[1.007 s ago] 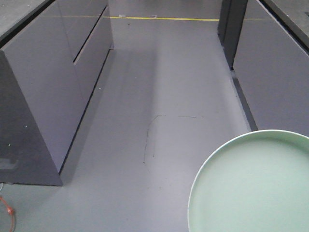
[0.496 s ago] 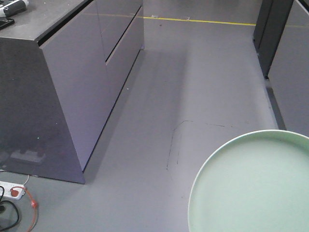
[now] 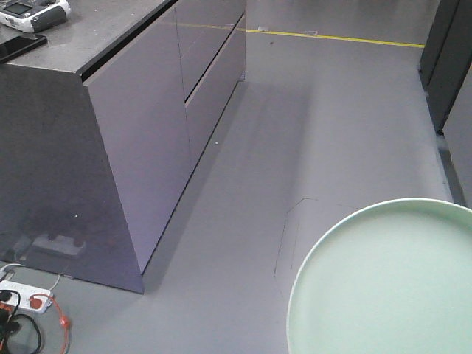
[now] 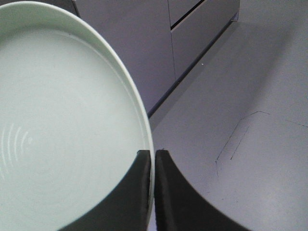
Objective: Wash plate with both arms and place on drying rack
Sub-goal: 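Hold the plate in the right gripper while driving down the aisle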
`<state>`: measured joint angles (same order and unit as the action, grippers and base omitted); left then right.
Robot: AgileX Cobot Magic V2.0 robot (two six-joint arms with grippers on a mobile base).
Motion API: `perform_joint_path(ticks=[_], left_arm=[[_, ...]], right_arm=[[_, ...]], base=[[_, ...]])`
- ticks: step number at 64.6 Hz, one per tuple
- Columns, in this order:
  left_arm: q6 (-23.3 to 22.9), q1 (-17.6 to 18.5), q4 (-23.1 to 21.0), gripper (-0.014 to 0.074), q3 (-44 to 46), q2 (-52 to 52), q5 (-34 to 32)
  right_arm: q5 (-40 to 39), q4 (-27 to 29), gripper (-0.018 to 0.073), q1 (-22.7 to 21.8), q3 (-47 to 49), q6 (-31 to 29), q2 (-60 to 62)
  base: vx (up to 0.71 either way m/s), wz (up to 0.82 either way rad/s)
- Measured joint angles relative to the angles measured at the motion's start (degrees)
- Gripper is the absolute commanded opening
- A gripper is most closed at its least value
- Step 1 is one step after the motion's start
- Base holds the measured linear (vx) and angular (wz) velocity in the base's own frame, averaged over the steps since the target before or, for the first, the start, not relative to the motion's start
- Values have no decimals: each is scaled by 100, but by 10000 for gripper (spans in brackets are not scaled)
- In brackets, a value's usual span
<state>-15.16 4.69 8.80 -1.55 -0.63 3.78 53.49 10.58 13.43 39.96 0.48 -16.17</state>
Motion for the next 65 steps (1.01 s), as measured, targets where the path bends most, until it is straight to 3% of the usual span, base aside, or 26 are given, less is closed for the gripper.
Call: perform_joint_path(ticks=[65], left_arm=[[0,0,0,-6,0,0,0]], right_arm=[[0,0,-2,0,0,0,0]], base=[[27,-10]])
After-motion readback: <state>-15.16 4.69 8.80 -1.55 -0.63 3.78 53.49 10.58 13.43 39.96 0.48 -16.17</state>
